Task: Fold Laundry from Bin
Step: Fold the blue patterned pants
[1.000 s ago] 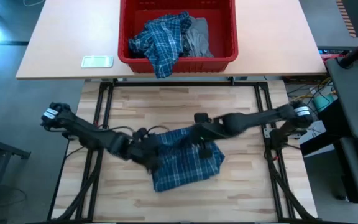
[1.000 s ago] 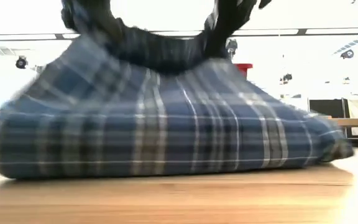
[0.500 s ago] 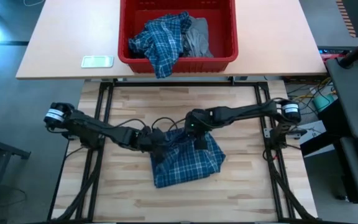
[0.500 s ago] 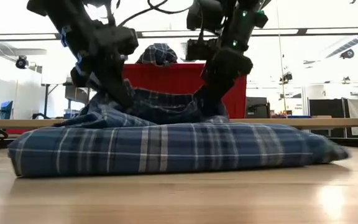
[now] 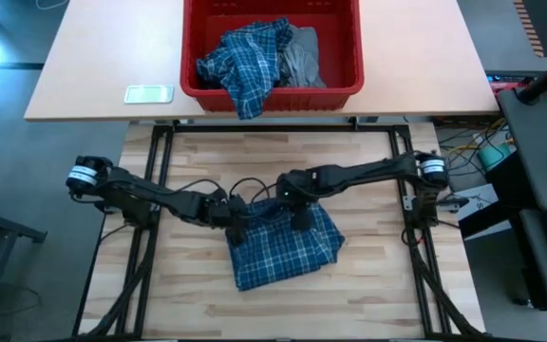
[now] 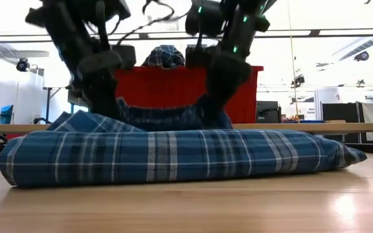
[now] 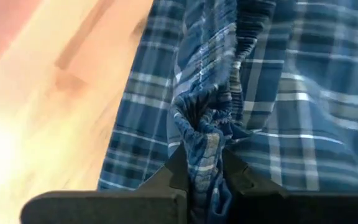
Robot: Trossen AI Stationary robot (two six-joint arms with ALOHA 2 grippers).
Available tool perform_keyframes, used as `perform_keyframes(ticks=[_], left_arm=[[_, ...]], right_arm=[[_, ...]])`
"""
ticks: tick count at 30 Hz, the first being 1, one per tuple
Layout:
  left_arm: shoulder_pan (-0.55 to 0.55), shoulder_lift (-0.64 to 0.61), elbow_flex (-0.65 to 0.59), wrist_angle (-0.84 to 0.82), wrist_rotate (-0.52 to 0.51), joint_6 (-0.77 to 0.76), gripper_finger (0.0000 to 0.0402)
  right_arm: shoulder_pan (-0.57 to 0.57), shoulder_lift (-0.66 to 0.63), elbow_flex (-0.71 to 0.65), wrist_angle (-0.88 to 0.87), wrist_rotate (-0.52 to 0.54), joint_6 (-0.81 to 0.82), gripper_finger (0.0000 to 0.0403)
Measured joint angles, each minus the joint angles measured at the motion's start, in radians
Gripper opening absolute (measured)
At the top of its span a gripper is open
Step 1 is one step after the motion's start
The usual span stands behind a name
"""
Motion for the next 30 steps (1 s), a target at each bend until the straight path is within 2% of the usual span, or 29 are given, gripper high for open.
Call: perform_keyframes(ticks=[5, 9, 14, 17, 19, 21, 25, 30], left_arm=[[0.01, 0.0, -0.053, 0.041, 0.001, -0.055, 0.0035], [0.02, -0.006, -0.057, -0.006, 0.009, -0.09, 0.0076], [0.014, -0.057, 0.025, -0.214, 0.003, -0.102, 0.0152], [0.004, -0.086, 0.115, -0.377, -0.051, -0.083, 0.0194], [-0.003, -0.11, 0.163, -0.419, -0.11, -0.084, 0.0214], [-0.008, -0.131, 0.184, -0.379, -0.145, -0.099, 0.0226], [-0.052, -0.134, 0.164, -0.165, -0.142, -0.106, 0.0226], [-0.167, -0.057, 0.111, 0.1, -0.115, -0.128, 0.0206]], right_arm=[[0.0, 0.064, 0.0, -0.003, 0.001, 0.053, 0.0032], [-0.002, 0.062, 0.004, -0.022, 0.011, 0.092, 0.0083], [0.0, -0.026, 0.02, -0.024, 0.095, 0.123, 0.0167], [0.001, -0.098, 0.023, -0.012, 0.106, 0.126, 0.0206], [-0.002, -0.138, 0.019, -0.011, 0.106, 0.142, 0.0227], [-0.005, -0.166, 0.003, -0.011, 0.103, 0.167, 0.0244], [0.003, -0.195, -0.066, 0.012, 0.066, 0.234, 0.026], [0.068, -0.216, -0.225, 0.232, -0.138, 0.372, 0.0254]])
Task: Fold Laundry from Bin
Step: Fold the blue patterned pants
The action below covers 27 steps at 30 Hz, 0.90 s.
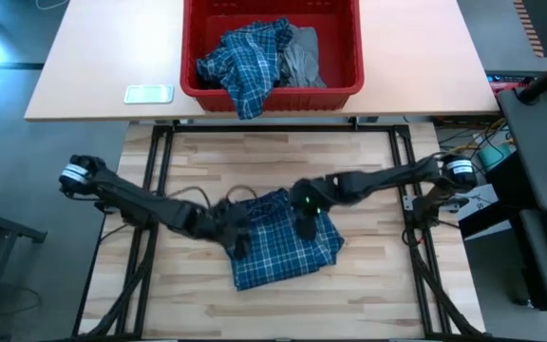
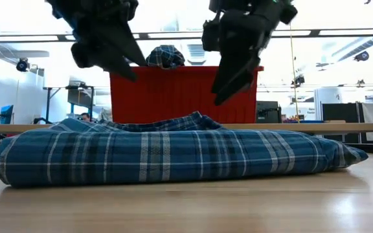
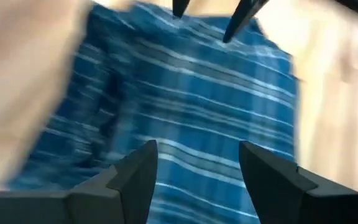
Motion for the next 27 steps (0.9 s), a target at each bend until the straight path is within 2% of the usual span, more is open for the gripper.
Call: perform_keyframes(ticks=[3, 6, 12, 17, 19, 23, 27], left_arm=[[-0.029, 0.069, -0.019, 0.075, 0.037, -0.063, 0.0192], [-0.022, 0.149, -0.028, 0.08, 0.078, -0.088, 0.018], [-0.031, 0.271, -0.093, 0.074, 0.092, -0.242, 0.0166], [-0.053, 0.307, -0.138, 0.134, 0.07, -0.324, 0.0166], [-0.054, 0.302, -0.138, 0.132, 0.071, -0.335, 0.0166], [-0.053, 0.232, -0.105, 0.04, 0.104, -0.34, 0.0166], [-0.055, 0.098, -0.036, -0.077, 0.018, -0.338, 0.0166]], right_arm=[[0.015, 0.023, -0.081, 0.206, -0.041, 0.047, 0.0243], [-0.022, 0.076, -0.105, 0.364, -0.042, 0.074, 0.0228], [-0.143, 0.155, -0.084, 0.354, 0.133, 0.094, 0.0202], [-0.196, 0.198, -0.08, 0.319, 0.143, 0.183, 0.0197], [-0.195, 0.187, -0.082, 0.319, 0.143, 0.174, 0.0196], [-0.145, 0.059, -0.076, 0.322, 0.144, 0.104, 0.0196], [-0.058, -0.062, -0.098, 0.294, 0.132, 0.012, 0.0196]])
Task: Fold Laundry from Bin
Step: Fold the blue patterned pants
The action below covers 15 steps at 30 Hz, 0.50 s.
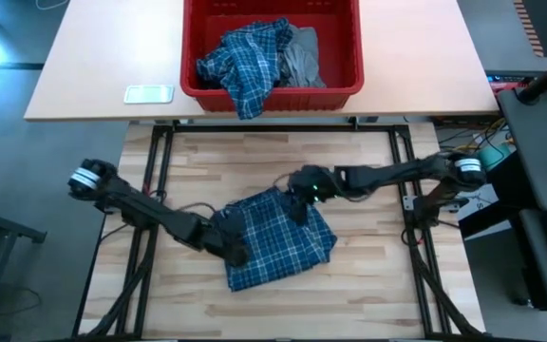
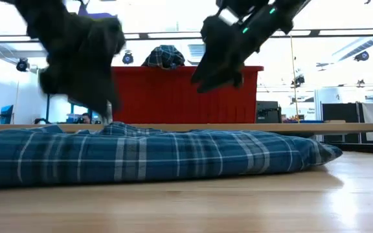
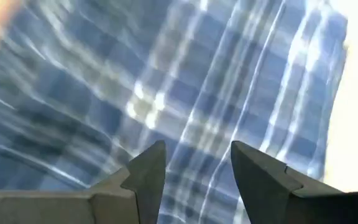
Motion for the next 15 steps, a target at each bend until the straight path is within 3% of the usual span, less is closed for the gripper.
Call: perform_keyframes(ticks=[7, 11, 15], left_arm=[[0.046, -0.092, -0.026, 0.001, -0.142, 0.049, 0.0165], [0.069, -0.044, -0.098, -0.001, -0.156, 0.022, 0.0165], [0.07, -0.019, -0.215, -0.002, -0.131, -0.105, 0.0165]], right_arm=[[0.14, 0.016, -0.133, 0.198, -0.006, -0.136, 0.0196], [0.192, 0.127, -0.162, 0.262, 0.001, -0.233, 0.0196], [0.246, 0.221, -0.195, 0.273, 0.001, -0.277, 0.0196]])
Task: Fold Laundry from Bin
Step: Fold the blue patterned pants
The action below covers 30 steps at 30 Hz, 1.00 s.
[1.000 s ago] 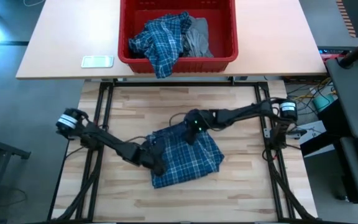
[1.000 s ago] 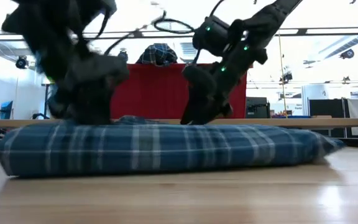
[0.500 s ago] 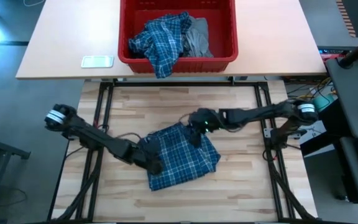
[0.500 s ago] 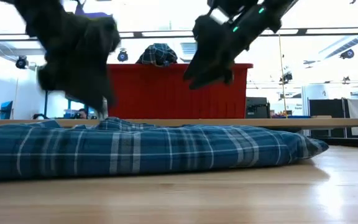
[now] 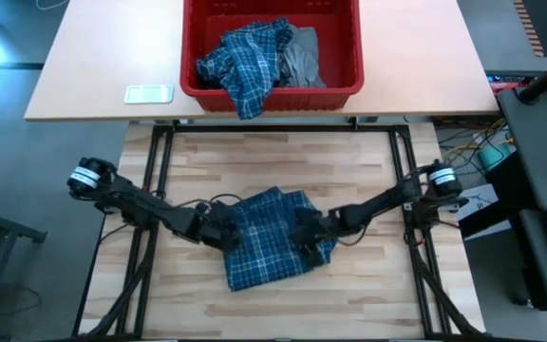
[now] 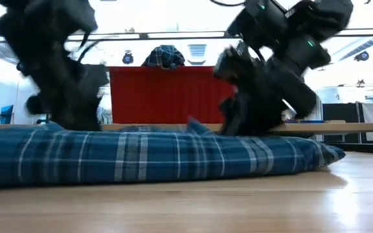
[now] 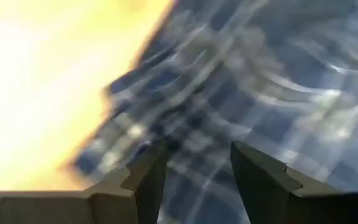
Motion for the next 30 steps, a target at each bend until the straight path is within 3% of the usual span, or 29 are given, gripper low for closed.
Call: perform_keyframes(ticks=[7, 11, 14, 18, 24, 30], left_arm=[[0.0, -0.025, -0.057, -0.004, 0.071, -0.022, 0.0165], [-0.009, -0.084, 0.073, -0.185, 0.098, 0.049, 0.0165], [-0.032, -0.128, 0.223, -0.312, 0.049, 0.09, 0.0165], [-0.088, -0.129, 0.349, -0.259, -0.057, 0.18, 0.0165], [-0.093, 0.038, 0.315, -0.123, 0.025, 0.193, 0.0165], [-0.142, 0.261, 0.276, -0.073, 0.187, 0.127, 0.0165]], right_arm=[[0.02, -0.014, -0.015, -0.013, 0.01, -0.003, 0.0196], [0.025, -0.144, 0.016, -0.032, 0.006, -0.036, 0.0196], [0.025, -0.238, 0.017, -0.019, 0.006, -0.037, 0.0196], [0.024, -0.261, -0.014, -0.029, 0.008, -0.038, 0.0196], [0.047, -0.128, -0.077, 0.103, 0.007, -0.012, 0.0196], [0.061, -0.036, -0.073, -0.008, 0.007, 0.014, 0.0196]])
